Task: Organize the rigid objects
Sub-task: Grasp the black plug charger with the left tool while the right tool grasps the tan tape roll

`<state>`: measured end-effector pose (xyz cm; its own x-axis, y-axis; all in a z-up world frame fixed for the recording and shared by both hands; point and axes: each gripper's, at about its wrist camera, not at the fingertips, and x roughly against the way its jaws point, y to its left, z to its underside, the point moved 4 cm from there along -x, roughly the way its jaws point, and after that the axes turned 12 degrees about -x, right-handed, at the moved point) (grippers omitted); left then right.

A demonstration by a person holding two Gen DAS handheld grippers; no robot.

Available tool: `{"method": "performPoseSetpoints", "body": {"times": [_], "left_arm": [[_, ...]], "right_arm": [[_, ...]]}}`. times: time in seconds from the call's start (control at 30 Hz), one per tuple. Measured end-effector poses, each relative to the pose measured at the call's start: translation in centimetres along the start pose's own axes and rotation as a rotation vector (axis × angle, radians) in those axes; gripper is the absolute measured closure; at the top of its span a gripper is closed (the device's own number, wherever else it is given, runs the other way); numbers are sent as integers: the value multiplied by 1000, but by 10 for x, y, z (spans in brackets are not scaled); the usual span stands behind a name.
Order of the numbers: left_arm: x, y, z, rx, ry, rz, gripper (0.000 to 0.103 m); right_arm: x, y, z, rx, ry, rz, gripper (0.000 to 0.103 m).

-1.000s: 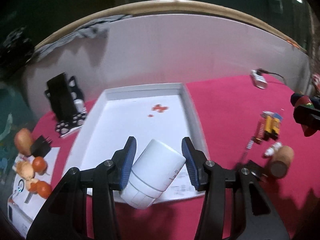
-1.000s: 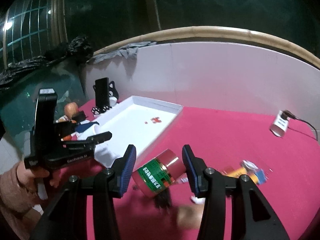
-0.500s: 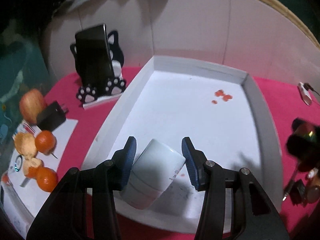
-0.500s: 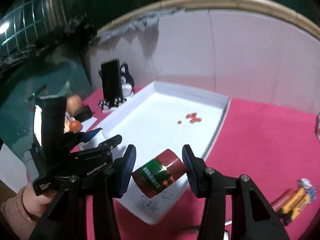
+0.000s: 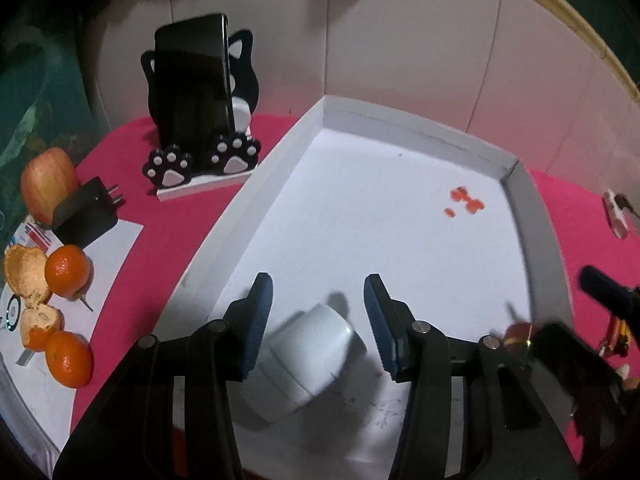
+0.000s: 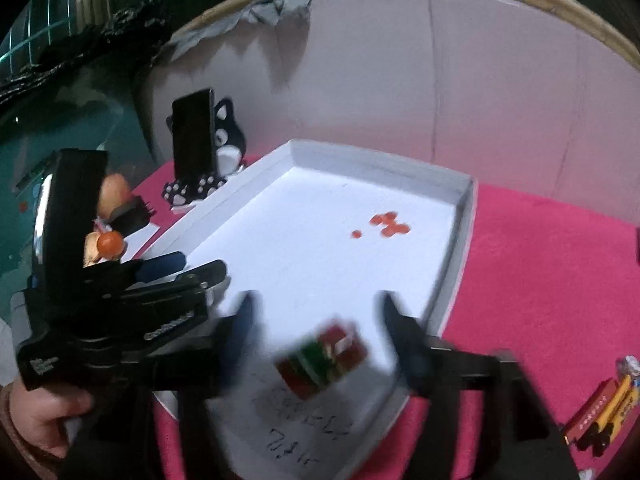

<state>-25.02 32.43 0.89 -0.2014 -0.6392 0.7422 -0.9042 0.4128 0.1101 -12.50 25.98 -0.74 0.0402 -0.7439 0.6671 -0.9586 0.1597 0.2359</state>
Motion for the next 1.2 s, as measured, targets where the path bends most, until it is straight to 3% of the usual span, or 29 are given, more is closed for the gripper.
{"method": "performPoseSetpoints", "body": {"times": [0.03, 0.1, 0.13, 0.3, 0.5, 0.57, 0.67, 0.83, 0.97, 1.1, 1.13, 1.2], "left_arm": [[3, 0, -1, 6, -7, 6, 26], [8, 2, -2, 28, -36, 16, 4], [14, 3, -3, 44, -57, 18, 0], [40, 1, -7, 65, -146, 47, 0], [83, -37, -12, -17, -299, 174, 0], [96, -59, -10, -58, -319, 259, 0], [106, -97, -5, -153, -297, 375, 0], [106, -168, 23, -333, -209, 542, 0], [107, -201, 49, -456, -174, 567, 0], [103, -209, 71, -476, -120, 589, 0], [102, -209, 74, -476, -106, 589, 0], [100, -205, 79, -473, -92, 588, 0]], "right_arm": [[6, -3, -1, -5, -23, 6, 0], [17, -9, -3, -21, -57, 13, 0], [23, -13, -5, -32, -76, 17, 0], [81, -45, -16, -101, -215, 51, 0], [161, -100, -17, -188, -381, 105, 0], [182, -123, -9, -222, -401, 146, 0], [199, -155, 9, -269, -384, 206, 0], [199, -191, 49, -314, -262, 245, 0], [189, -185, 82, -258, -150, 173, 0], [173, -166, 92, -174, -98, 128, 0], [170, -163, 92, -165, -89, 121, 2], [163, -156, 91, -139, -70, 99, 15]]}}
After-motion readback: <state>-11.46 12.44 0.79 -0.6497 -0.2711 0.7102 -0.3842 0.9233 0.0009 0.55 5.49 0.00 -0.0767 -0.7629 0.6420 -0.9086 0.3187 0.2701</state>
